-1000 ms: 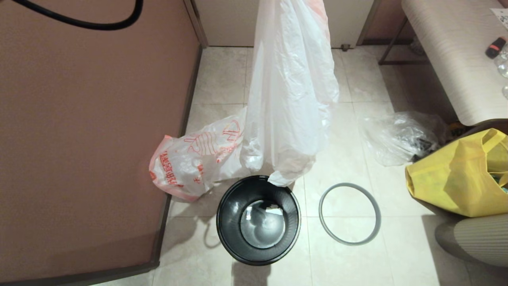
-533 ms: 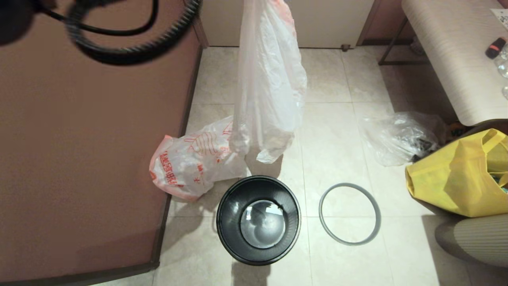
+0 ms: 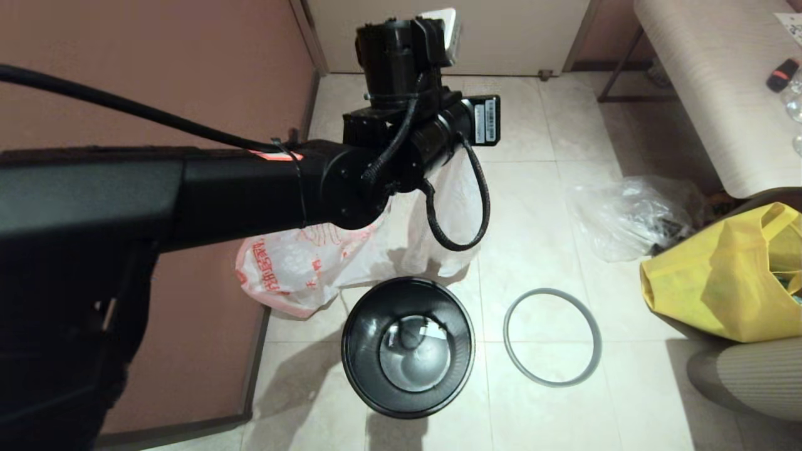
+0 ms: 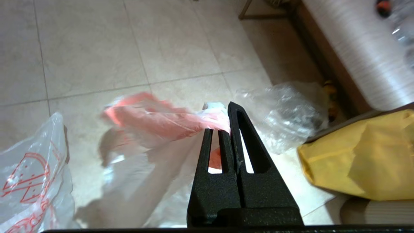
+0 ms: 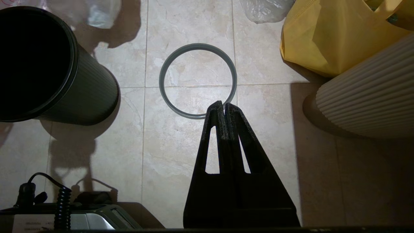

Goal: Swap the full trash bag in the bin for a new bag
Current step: Place the trash bag on the floor, then pick up a new trash bag

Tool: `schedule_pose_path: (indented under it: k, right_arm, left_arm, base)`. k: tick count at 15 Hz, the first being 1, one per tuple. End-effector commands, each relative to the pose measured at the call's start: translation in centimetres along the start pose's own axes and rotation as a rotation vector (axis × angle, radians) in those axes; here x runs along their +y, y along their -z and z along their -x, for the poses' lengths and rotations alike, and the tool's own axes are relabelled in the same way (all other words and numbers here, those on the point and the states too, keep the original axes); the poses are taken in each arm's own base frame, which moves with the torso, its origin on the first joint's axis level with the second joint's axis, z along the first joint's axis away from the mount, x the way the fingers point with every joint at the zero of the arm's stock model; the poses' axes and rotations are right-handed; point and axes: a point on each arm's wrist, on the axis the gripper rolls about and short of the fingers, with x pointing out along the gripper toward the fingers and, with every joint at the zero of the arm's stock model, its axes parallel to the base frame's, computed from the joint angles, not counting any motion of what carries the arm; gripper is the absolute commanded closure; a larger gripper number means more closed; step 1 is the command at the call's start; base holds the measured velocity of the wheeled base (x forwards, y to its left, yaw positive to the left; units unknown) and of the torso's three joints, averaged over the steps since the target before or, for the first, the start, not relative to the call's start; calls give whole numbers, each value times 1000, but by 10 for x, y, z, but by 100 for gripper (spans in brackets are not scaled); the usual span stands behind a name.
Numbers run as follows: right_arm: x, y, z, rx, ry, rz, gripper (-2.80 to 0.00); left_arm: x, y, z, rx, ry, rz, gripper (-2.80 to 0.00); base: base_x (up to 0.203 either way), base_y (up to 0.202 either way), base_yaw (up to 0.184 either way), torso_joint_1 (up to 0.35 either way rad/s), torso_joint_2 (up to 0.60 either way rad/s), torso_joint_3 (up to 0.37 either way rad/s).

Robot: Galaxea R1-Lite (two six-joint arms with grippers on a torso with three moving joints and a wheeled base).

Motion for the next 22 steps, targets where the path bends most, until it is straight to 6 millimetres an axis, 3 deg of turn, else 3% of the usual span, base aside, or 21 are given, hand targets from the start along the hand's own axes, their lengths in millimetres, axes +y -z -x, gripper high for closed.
schedule_pose_path:
  k: [1,2,3,5,7,10,12,15,16,17,22]
  right_arm:
    - [0,0,0,2,0,0,0]
    - [0,0,0,2,0,0,0]
    - [0,0,0,2,0,0,0]
    - [0,0,0,2,0,0,0]
    - [0,0,0,2,0,0,0]
    - [0,0,0,2,0,0,0]
    - [0,0,0,2,0,0,0]
    - [0,0,0,2,0,0,0]
    - [0,0,0,2,0,0,0]
    - [0,0,0,2,0,0,0]
    - [0,0,0,2,0,0,0]
  left_arm:
    - [11,33,-19,64,-37,-24,0]
    - [19,45,-25,85,-69,-36,0]
    - [30,55,-32,100,-117,-44,-280]
    - [41,59,-37,76,-152,-41,-280]
    - [38,48,-31,68,-166,-39,-280]
    - [27,19,-9,121,-184,-54,-280]
    - [27,15,4,213,-245,-77,-280]
    - [34,46,12,362,-334,-76,-280]
    - [45,61,13,415,-383,-72,-280]
    - [61,74,10,455,-454,-69,0]
    - [123,122,-10,536,-698,-100,0]
  base:
    - [0,0,0,0,0,0]
    - [0,0,0,0,0,0]
    - [0,0,0,0,0,0]
    - [0,0,0,0,0,0]
    - [0,0,0,0,0,0]
    - [0,0,0,0,0,0]
    - [0,0,0,0,0,0]
    - [0,0,0,0,0,0]
    - [0,0,0,0,0,0]
    - [0,0,0,0,0,0]
    - [0,0,0,0,0,0]
